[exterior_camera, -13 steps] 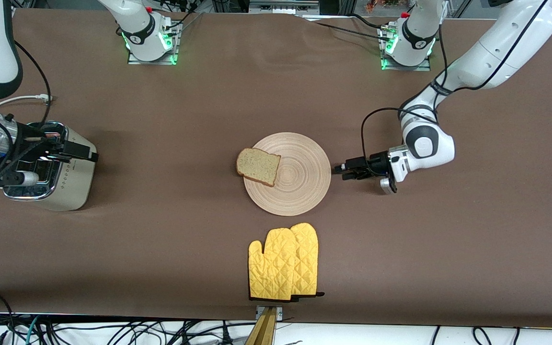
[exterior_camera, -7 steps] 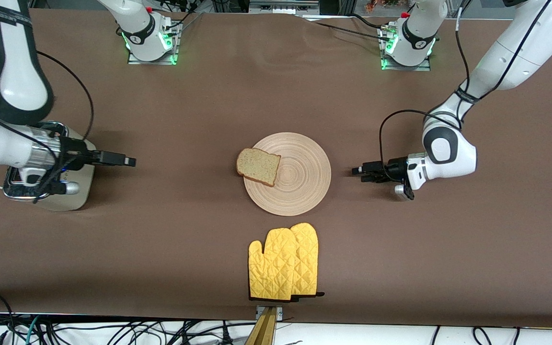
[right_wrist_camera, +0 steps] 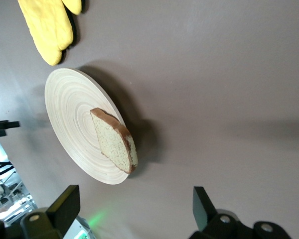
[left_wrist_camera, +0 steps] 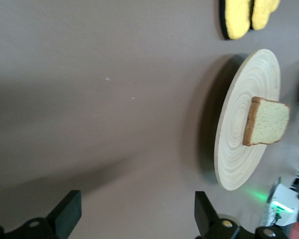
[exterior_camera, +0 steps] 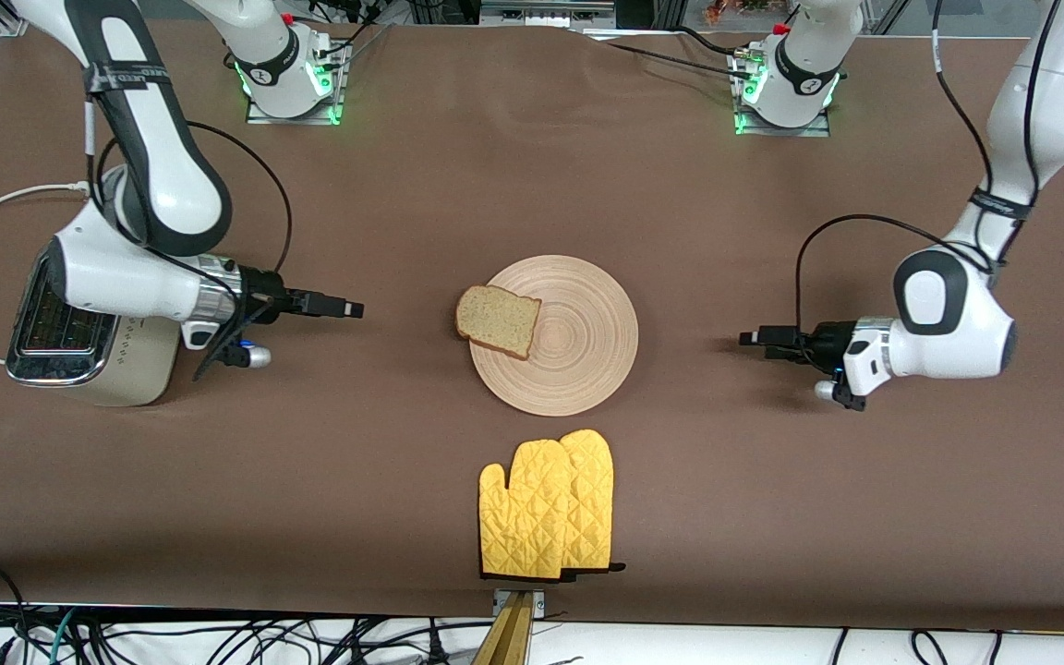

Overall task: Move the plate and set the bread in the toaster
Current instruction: 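Reach the right gripper to the bread while the left gripper withdraws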

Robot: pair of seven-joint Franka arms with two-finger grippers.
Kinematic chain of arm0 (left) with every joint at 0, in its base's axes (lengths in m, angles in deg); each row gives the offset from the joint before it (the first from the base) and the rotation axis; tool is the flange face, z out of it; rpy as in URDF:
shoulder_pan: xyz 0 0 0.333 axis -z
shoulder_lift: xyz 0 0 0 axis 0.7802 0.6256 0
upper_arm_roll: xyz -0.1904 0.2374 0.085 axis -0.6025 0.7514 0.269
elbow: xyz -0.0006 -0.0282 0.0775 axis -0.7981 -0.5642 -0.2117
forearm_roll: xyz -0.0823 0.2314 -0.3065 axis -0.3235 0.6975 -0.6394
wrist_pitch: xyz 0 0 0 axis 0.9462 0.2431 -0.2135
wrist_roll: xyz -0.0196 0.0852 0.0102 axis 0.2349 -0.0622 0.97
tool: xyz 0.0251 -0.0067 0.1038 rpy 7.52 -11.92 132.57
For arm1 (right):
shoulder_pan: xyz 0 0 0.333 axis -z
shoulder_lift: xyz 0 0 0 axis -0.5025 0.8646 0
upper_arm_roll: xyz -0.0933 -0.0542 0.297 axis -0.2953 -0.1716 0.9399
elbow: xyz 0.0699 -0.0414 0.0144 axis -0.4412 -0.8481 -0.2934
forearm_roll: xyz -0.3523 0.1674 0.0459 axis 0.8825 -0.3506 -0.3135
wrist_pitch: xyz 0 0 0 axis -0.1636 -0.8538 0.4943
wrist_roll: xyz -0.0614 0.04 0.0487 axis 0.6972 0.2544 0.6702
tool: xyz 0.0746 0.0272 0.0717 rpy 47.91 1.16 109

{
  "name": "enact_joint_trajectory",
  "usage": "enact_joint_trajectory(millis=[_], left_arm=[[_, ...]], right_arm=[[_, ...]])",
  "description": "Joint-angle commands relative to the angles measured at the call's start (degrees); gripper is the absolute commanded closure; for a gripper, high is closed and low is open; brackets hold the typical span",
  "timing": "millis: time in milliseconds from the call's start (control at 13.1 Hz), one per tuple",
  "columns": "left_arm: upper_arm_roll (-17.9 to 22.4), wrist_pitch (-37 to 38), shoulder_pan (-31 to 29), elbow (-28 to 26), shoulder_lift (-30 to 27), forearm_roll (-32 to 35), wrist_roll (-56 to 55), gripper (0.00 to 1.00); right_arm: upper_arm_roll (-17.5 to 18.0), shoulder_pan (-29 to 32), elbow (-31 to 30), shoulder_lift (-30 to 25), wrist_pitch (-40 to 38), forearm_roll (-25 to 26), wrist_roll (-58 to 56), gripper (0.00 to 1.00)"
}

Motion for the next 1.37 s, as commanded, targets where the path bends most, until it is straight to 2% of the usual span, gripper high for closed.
enact_joint_trajectory(millis=[0,228,608,913,1065,1293], left_arm=[[0.0,11.0,-0.3,7.8,-2.5,9.5,-8.0,0.0],[0.1,19.8,-0.3,15.6,-3.2,13.9,-9.2,0.0],[-0.4,20.7,-0.1,16.2,-10.5,23.0,-12.6,0.0],[-0.6,20.7,0.0,17.4,-15.6,34.3,-16.2,0.0],[-0.3,20.7,-0.1,17.9,-17.6,34.5,-16.3,0.0],[-0.3,20.8,-0.4,22.4,-17.9,32.7,-16.3,0.0]], right_arm=[[-0.1,-2.2,-2.2,1.0,3.0,-4.3,-1.9,0.0],[-0.1,-5.1,-5.4,1.9,7.2,-10.1,-5.6,0.0],[0.2,-6.8,-7.7,6.3,7.7,-21.3,-16.4,0.0],[0.9,-9.5,-7.8,8.9,10.9,-27.2,-19.5,0.0],[0.9,-11.8,-7.4,9.7,13.3,-29.1,-19.7,0.0],[0.9,-13.0,-6.7,10.2,13.9,-30.9,-20.6,0.0]])
